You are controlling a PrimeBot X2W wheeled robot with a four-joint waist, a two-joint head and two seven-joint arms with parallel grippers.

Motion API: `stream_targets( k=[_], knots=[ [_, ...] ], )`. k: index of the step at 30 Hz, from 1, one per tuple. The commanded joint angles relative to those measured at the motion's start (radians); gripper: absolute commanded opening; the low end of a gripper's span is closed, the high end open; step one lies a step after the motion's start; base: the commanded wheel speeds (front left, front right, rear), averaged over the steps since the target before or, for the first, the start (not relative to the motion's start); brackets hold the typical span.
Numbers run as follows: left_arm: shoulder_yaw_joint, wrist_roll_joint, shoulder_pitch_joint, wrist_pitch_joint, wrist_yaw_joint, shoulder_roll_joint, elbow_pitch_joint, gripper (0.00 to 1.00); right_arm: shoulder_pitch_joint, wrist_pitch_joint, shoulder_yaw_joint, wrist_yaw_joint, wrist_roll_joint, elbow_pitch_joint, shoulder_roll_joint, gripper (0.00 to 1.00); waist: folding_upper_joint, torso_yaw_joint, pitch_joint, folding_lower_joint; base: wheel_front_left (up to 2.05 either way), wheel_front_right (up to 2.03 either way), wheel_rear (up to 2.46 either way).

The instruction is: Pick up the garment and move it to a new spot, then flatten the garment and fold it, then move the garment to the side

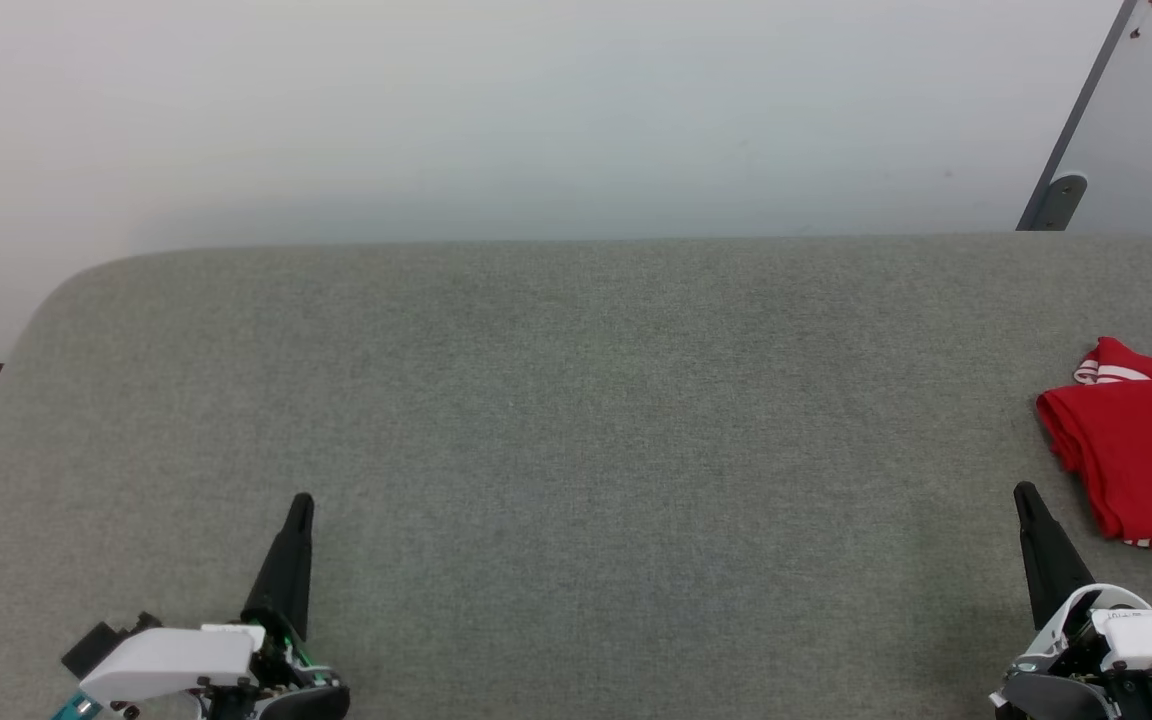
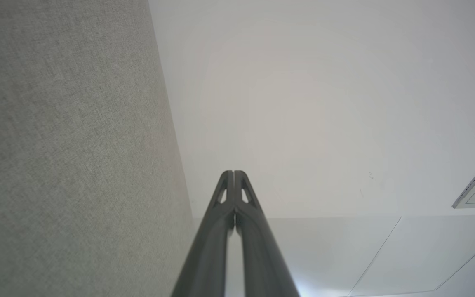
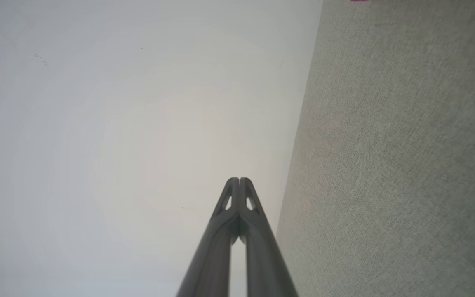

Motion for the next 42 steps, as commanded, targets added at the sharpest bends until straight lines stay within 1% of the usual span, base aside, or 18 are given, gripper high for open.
stream_targets(
  k=[1,42],
  knots=[
    [0.003,0.003,-0.01,0.003,0.001,-0.002,0.002,0.0,-0.002,0.001,0.001,-0.001,0.004,0.0,0.004,0.0,0.0,0.0,0.0,-0.0001,0.0,0.0,0.0],
    [0.01,0.009,-0.011,0.01,0.001,-0.007,0.002,0.0,-0.002,0.001,0.001,-0.001,0.005,0.0,0.004,0.0,0.0,0.0,0.0,-0.0001,0.0,0.0,0.0]
  ],
)
